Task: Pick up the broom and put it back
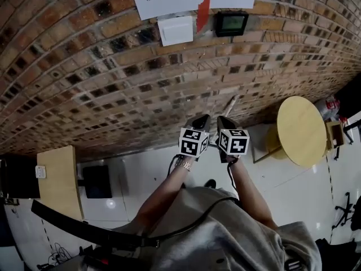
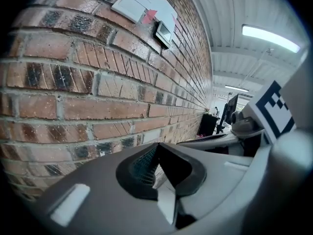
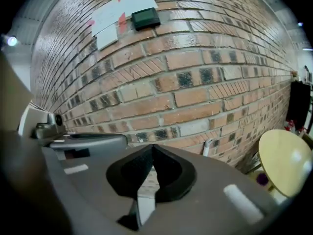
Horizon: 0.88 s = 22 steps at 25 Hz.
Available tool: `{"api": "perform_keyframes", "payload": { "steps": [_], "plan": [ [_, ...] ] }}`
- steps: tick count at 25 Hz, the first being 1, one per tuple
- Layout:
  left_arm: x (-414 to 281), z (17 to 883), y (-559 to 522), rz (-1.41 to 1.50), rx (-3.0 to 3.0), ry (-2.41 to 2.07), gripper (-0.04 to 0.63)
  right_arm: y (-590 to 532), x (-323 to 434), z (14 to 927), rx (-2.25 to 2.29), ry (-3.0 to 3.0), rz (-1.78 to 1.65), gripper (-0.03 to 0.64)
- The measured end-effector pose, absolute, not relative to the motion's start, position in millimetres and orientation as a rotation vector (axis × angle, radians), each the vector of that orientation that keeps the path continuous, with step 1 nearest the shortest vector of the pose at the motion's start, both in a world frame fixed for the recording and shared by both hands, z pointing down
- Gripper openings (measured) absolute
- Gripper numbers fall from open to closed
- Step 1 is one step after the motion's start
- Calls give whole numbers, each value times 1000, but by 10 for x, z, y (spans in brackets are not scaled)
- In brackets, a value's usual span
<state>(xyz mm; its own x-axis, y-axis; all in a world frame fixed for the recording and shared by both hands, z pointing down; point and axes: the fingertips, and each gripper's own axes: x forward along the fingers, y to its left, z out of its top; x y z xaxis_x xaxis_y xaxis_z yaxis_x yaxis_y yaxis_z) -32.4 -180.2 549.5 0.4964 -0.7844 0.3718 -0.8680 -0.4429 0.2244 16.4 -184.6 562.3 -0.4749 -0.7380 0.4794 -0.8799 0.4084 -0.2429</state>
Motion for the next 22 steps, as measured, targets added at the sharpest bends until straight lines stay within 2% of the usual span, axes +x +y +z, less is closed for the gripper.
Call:
{"api": "perform_keyframes", "payload": {
  "steps": [22],
  "plan": [
    [-400, 5405, -1485, 282, 2400, -1333, 5, -1499, -47, 5500, 1392, -2373, 667, 0]
  ]
}}
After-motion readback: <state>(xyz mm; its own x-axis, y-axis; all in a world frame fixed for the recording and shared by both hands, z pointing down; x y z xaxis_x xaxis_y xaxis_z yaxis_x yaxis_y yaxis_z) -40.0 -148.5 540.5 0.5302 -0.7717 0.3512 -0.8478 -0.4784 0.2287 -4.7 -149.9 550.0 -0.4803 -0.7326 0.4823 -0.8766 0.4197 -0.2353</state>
